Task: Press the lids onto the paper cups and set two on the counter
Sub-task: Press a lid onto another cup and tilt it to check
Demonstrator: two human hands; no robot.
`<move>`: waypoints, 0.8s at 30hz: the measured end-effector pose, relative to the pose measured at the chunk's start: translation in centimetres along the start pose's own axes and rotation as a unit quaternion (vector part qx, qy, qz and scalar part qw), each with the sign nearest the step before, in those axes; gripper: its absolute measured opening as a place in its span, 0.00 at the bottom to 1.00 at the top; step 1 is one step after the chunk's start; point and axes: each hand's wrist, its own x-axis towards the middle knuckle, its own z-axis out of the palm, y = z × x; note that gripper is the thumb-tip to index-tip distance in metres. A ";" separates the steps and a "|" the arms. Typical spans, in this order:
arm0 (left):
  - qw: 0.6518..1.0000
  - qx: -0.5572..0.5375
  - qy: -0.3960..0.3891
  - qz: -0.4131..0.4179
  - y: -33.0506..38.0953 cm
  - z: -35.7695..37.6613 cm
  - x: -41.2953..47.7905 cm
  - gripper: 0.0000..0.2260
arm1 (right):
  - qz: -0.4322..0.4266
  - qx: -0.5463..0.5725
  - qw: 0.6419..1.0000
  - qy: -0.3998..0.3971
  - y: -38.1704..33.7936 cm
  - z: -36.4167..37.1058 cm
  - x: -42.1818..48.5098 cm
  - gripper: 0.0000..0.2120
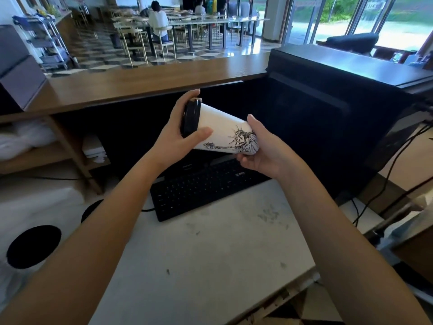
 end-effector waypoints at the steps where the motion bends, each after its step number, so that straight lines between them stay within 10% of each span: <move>1: 1.000 -0.013 -0.017 -0.011 -0.4 -0.1 -0.2 0.31 | -0.027 -0.001 1.000 0.006 0.1 0.0 -0.1 0.20; 7: 0.908 -0.323 -0.023 -0.265 -1.1 -0.2 -0.8 0.14 | -0.174 -0.145 0.974 0.008 0.5 -0.1 -1.3 0.19; 13: 0.866 -0.358 -0.046 -0.346 -1.4 -0.3 -0.8 0.24 | -0.244 -0.254 0.935 -0.045 0.3 -1.0 -1.9 0.23; 16: 0.886 -0.333 -0.002 -0.323 -0.8 0.2 -0.4 0.13 | -0.240 -0.259 0.933 -0.067 0.3 -1.7 -1.7 0.24; 24: 0.999 -0.003 0.047 -0.011 -0.2 1.4 -1.0 0.29 | -0.057 -0.168 0.984 -0.033 -0.3 -1.5 -0.5 0.29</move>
